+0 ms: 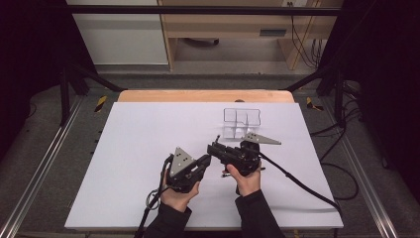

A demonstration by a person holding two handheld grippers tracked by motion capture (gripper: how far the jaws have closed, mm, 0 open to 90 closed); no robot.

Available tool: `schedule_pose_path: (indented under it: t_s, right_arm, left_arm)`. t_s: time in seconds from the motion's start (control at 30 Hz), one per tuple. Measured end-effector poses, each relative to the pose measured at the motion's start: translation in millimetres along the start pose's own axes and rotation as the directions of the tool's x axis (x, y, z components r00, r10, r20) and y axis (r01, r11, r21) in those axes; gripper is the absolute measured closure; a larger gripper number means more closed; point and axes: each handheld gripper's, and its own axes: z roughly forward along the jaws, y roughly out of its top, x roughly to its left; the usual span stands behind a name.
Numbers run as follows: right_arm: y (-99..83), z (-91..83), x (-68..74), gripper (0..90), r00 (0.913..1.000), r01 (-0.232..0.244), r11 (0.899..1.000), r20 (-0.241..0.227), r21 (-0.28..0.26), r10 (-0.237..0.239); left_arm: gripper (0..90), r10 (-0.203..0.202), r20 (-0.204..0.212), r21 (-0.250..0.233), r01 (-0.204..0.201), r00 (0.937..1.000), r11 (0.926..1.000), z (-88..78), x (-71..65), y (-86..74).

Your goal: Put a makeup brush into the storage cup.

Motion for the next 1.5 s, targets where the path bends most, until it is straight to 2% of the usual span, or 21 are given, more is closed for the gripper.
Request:
schedule_pose_path:
  t_s: [0.5, 0.93, 1.27, 1.43, 1.5]
  right_arm:
    - [-0.3, -0.5, 0.0, 82.6, 0.9996, -0.014, 1.0, -0.024, 0.002, 0.014]
    - [-0.1, -2.1, 1.0, 83.6, 0.9994, -0.004, 1.0, -0.036, -0.003, 0.004]
    - [3.0, -5.4, 0.8, 83.6, 0.9991, 0.039, 0.999, -0.015, -0.03, -0.04]
    - [4.5, -7.4, -0.7, 83.6, 0.9984, 0.056, 0.998, -0.001, -0.032, -0.056]
    - [5.3, -9.1, -1.5, 83.5, 0.998, 0.064, 0.997, 0.005, -0.037, -0.063]
  left_arm:
    - [83.2, 0.003, 0.003, -0.005, -0.003, 1.0, 1.0, -1.2, -0.7, 0.0]
    - [82.1, -0.003, 0.027, 0.0, 0.003, 0.9996, 1.0, -2.3, 2.3, 2.2]
    - [62.6, 0.009, 0.054, 0.029, -0.011, 0.9985, 0.9995, -7.2, 8.5, 6.7]
    - [51.3, 0.037, 0.035, 0.035, -0.038, 0.9987, 0.9987, -10.0, 10.9, 9.3]
    - [45.6, 0.028, 0.041, 0.036, -0.029, 0.9988, 0.9989, -11.9, 13.6, 10.7]
